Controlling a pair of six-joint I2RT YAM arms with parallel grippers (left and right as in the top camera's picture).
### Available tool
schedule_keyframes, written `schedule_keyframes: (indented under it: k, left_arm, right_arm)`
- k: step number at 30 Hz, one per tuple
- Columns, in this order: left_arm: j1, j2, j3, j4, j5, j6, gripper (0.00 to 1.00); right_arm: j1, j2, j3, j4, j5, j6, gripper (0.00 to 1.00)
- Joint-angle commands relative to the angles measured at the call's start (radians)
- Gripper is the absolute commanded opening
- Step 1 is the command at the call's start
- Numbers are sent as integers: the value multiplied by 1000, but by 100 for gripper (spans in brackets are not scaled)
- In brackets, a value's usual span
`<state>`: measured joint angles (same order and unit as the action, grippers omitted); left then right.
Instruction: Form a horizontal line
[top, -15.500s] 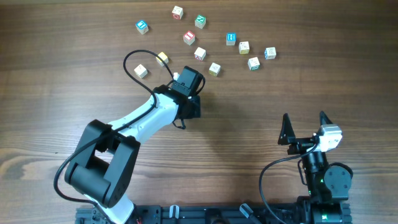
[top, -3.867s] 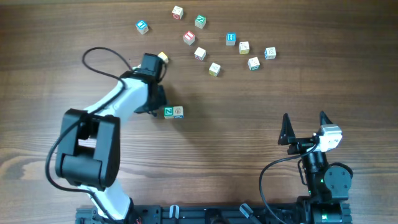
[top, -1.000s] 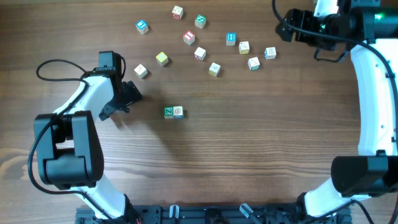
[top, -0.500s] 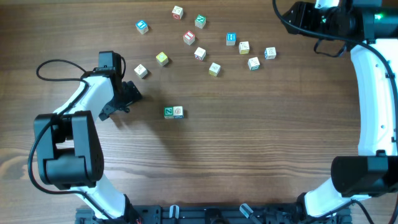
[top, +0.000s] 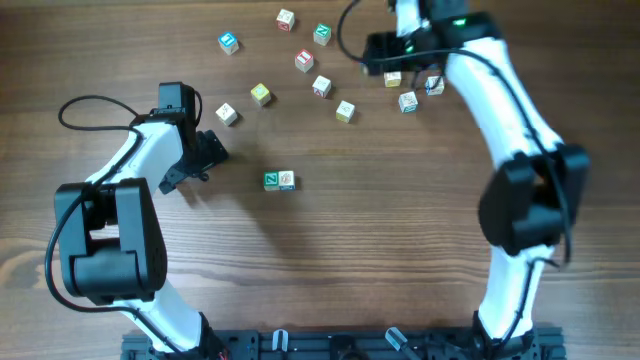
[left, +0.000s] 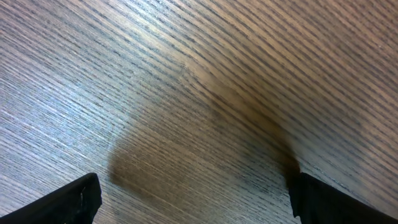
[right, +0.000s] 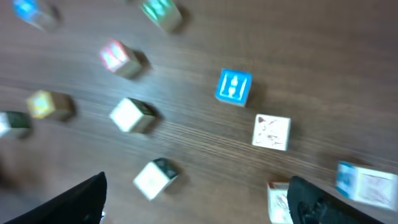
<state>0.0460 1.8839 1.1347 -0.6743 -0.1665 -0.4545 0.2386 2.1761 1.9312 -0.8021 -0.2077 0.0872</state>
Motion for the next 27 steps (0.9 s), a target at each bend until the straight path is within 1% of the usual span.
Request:
schedule_keyframes:
  k: [1,3,5,7,9,10,11,13,14,15,17,19,20,21,24,27]
  left_arm:
    - [-3,11,-5,-3,-7,-2,100]
    - [-3,11,-5,-3,-7,-2,100]
    - [-3,11,-5,-3,-7,-2,100]
    - [-3,11,-5,-3,-7,-2,100]
    - [-3,11,-5,-3,-7,-2,100]
    - [-3,11,-5,-3,-7,-2,100]
    - [-3,11,-5,-3,-7,-2,100]
    - [-3,11,-5,-3,-7,-2,100]
    - [-3,11,-5,-3,-7,-2,100]
    - [-3,11,-5,-3,-7,-2,100]
    - [-3,11,-5,-3,-7,-2,100]
    - [-3,11,-5,-3,-7,-2,100]
    - [-3,11,-5,-3,-7,-2,100]
    - [-3,11,-5,-3,-7,-2,100]
    - [-3,11,-5,-3,-7,-2,100]
    - [-3,11,-5,-3,-7,-2,100]
  right_arm:
    - [0,97,-11,33,58,-9,95]
    - [-2,140,-11,85,197,-10,98]
    - [-2,147,-12,115,219,-20,98]
    - [-2,157,-12,140,219,-74,98]
    - [-3,166,-12,160,219,-85,90]
    - [-3,172,-12,170,218,-83,81]
    - [-3,177,-12,172,218,-84,79]
    - [-3,192,-12,169,219,-84,80]
    - [-4,209,-12,172,219,-84,83]
    - [-4,222,-12,180,219,-84,83]
    - [-4,233,-12,203,219,-84,72]
    - [-4,237,-12,206,219,-84,53]
    - [-4,237,-12,203,219,-84,47]
    - [-4,237,-12,203,219,-84,46]
    - [-4,231,-11,203,219,-84,26]
    - [-4,229,-11,194,219,-87,26]
